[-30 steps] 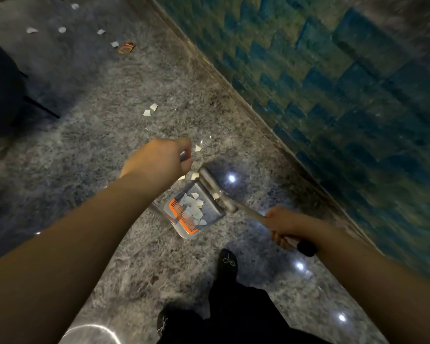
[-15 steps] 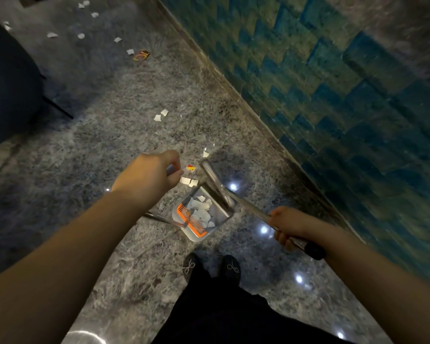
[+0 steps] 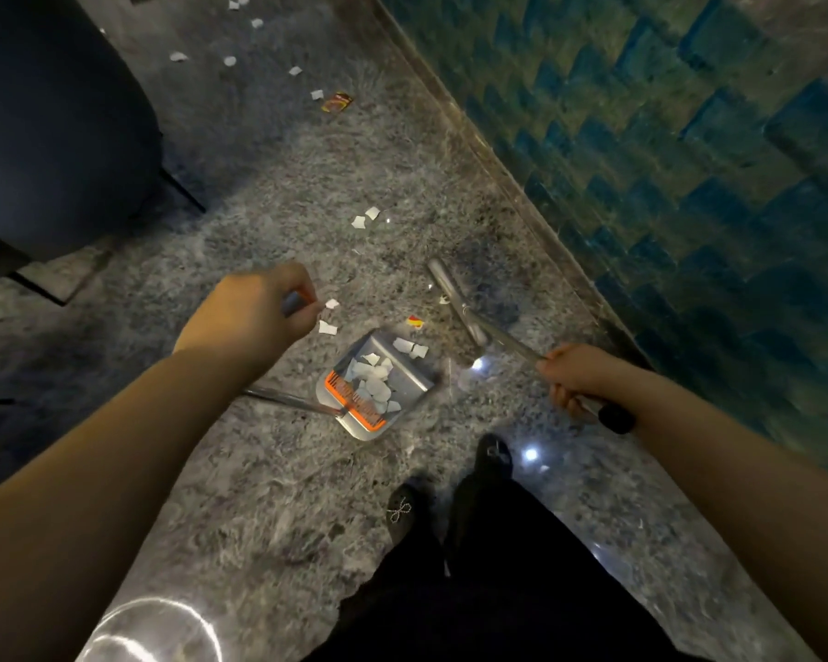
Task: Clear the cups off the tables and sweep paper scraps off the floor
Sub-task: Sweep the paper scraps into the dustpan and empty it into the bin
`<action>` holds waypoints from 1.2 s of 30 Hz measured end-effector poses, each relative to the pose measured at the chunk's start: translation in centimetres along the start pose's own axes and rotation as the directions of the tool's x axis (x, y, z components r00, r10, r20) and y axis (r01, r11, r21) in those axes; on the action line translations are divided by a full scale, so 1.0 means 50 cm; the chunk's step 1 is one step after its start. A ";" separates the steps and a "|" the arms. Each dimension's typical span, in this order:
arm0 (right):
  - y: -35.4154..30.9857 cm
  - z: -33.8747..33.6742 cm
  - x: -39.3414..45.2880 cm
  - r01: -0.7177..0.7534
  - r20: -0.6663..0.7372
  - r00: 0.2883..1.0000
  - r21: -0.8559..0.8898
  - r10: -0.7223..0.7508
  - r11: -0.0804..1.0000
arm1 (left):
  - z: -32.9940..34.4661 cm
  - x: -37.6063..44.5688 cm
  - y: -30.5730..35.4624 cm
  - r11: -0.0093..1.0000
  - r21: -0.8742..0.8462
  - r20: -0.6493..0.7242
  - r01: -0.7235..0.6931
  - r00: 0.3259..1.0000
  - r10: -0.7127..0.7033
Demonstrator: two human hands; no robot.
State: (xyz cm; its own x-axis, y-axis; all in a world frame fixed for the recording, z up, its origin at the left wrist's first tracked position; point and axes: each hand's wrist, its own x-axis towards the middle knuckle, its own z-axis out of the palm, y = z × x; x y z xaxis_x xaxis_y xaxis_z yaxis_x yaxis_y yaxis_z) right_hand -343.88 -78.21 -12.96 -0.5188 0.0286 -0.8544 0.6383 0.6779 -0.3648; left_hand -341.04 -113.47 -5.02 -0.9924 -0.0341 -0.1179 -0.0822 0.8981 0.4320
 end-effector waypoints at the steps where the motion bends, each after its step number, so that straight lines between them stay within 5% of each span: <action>1: -0.011 -0.005 0.013 -0.013 0.006 1.000 0.024 0.013 1.000 | 0.000 0.005 -0.007 1.000 0.006 -0.002 0.013 1.000 -0.013; 13: -0.138 -0.119 0.212 -0.013 0.000 1.000 -0.160 0.013 0.987 | 0.005 0.134 -0.036 0.987 0.042 0.033 0.155 0.987 -0.156; 21: -0.201 -0.135 0.268 -0.013 0.023 0.999 -0.438 0.026 0.899 | 0.004 0.166 -0.033 0.955 0.109 0.079 0.275 0.955 -0.285; 31: -0.208 -0.040 0.237 0.031 0.333 0.940 -0.306 0.076 0.952 | 0.018 0.154 -0.008 0.956 0.132 0.096 0.264 0.956 -0.277; 36: -0.223 0.012 0.213 -0.086 0.468 0.869 -0.173 0.159 0.981 | 0.026 0.136 -0.010 0.960 0.125 0.069 0.249 0.964 -0.259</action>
State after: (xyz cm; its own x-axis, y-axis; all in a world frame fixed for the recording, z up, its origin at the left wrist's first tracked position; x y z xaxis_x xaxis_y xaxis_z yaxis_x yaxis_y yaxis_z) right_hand -356.20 -85.90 -18.18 -0.0830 -0.2114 -0.9739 0.5726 0.7897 -0.2203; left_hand -347.62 -113.58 -7.19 -0.9287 -0.2347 -0.2872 -0.3144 0.9090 0.2735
